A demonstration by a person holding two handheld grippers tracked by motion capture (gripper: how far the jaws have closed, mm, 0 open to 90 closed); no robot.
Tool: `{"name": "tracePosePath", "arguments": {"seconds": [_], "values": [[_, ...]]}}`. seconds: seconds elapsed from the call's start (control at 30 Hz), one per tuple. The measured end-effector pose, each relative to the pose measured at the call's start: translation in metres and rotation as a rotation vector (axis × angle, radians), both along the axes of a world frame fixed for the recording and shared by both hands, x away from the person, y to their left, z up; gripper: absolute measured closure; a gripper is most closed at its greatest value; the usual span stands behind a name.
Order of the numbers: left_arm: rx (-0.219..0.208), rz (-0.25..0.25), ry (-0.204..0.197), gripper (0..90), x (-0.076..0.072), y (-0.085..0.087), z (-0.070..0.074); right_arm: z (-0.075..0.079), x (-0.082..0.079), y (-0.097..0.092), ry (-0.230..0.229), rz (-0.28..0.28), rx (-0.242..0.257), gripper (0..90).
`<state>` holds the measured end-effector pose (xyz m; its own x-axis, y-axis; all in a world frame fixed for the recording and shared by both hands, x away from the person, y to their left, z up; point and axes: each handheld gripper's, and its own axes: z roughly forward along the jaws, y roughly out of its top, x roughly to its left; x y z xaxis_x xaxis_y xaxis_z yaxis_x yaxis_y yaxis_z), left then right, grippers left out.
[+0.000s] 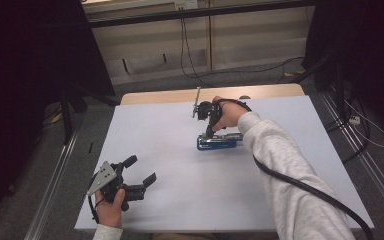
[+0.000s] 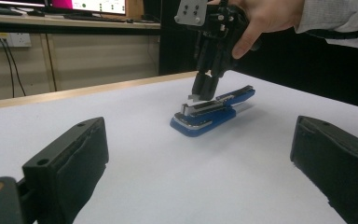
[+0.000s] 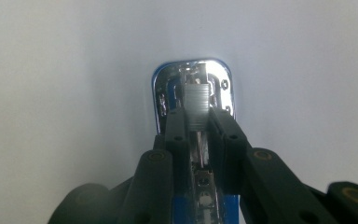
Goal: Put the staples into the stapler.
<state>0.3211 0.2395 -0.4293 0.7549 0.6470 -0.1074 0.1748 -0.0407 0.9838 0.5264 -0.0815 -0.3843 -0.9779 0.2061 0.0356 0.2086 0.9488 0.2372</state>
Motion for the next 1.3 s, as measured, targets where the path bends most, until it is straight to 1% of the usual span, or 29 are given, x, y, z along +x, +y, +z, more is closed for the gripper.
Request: {"name": "tracePosePath", "arguments": {"seconds": [0.1, 0.17, 0.6, 0.77, 1.03, 1.1, 1.17, 1.3], "values": [[0.002, -0.001, 0.000, 4.2, 0.0001, -0.0002, -0.0001, -0.0014, 0.0005, 0.0003, -0.007, 0.025, 0.001, 78.9], [0.003, -0.001, -0.003, 4.2, 0.0003, 0.0000, 0.0000, -0.0015, 0.0006, 0.0003, -0.010, 0.030, 0.000, 78.9], [0.002, -0.002, 0.001, 4.2, 0.0003, -0.0003, -0.0003, -0.0059, 0.0010, 0.0014, -0.003, 0.037, -0.015, 78.9], [0.001, -0.003, 0.002, 4.2, 0.0004, -0.0003, -0.0003, -0.0064, 0.0011, 0.0029, -0.008, 0.045, -0.017, 78.9], [0.000, -0.003, 0.004, 4.2, 0.0005, -0.0004, -0.0004, -0.0064, 0.0013, 0.0041, -0.007, 0.040, -0.017, 78.9], [-0.002, -0.005, 0.005, 4.1, 0.0003, -0.0008, -0.0003, -0.0068, 0.0014, 0.0054, -0.011, 0.047, -0.017, 78.9], [0.000, -0.003, 0.004, 4.2, 0.0004, -0.0005, -0.0004, -0.0066, 0.0008, 0.0067, -0.008, 0.041, -0.021, 78.9], [0.002, -0.003, 0.005, 4.2, 0.0007, -0.0004, -0.0005, -0.0067, 0.0013, 0.0088, -0.014, 0.047, -0.020, 78.8]]}}
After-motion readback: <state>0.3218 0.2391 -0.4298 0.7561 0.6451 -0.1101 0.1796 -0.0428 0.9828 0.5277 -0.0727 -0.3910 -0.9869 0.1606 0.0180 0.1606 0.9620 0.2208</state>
